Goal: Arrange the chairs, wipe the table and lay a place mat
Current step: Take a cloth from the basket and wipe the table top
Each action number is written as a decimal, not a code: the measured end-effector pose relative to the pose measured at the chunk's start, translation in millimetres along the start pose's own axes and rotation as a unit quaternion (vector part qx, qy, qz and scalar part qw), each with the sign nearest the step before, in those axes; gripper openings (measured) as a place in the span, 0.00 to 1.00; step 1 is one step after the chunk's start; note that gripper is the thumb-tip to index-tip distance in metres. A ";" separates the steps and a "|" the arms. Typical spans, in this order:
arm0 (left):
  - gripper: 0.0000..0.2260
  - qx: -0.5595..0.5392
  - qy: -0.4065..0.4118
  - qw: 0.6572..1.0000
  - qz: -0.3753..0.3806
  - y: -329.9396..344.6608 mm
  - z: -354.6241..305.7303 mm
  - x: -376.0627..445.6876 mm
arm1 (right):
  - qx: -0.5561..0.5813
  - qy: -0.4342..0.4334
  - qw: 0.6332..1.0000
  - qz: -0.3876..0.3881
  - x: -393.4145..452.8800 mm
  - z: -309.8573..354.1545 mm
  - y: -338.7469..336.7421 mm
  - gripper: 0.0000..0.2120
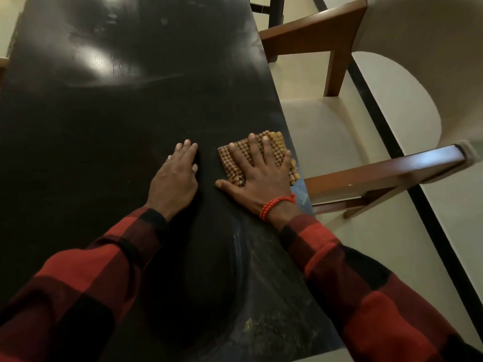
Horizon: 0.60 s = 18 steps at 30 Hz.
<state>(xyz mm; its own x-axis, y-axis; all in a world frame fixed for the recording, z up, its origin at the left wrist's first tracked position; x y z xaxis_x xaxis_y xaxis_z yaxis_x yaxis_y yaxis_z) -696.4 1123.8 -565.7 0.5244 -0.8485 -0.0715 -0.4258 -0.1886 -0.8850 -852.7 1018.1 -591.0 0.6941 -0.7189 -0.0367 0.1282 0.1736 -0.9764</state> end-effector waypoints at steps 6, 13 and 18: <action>0.24 0.002 0.009 1.000 -0.010 5.8 -10.6 -8.1 | -0.001 -0.025 1.000 -0.014 -53.6 -3.0 1.4 0.36; 0.23 0.009 0.011 1.000 -0.024 6.2 -5.4 -5.1 | -0.021 0.014 0.999 -0.025 -36.9 -22.1 -2.3 0.32; 0.24 0.012 0.024 0.999 -0.031 4.9 -7.1 -9.5 | -0.033 0.048 0.998 -0.026 7.5 -31.1 -4.4 0.32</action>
<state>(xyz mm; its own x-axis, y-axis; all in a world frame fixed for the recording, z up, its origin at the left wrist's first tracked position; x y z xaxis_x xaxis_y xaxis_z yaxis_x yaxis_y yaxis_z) -708.7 1127.4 -566.1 0.5120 -0.8589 0.0054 -0.3758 -0.2297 -0.8978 -870.1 991.0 -593.6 0.6159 -0.7878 -0.0019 0.1143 0.0917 -0.9892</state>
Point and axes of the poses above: each hand's wrist, its own x-axis towards the middle knuckle, its own y-axis out of the palm, z = x × y, the point moved 6 cm from there along x, towards the middle knuckle, and after that the axes turned 4 degrees about -z, right-handed, at the moved point
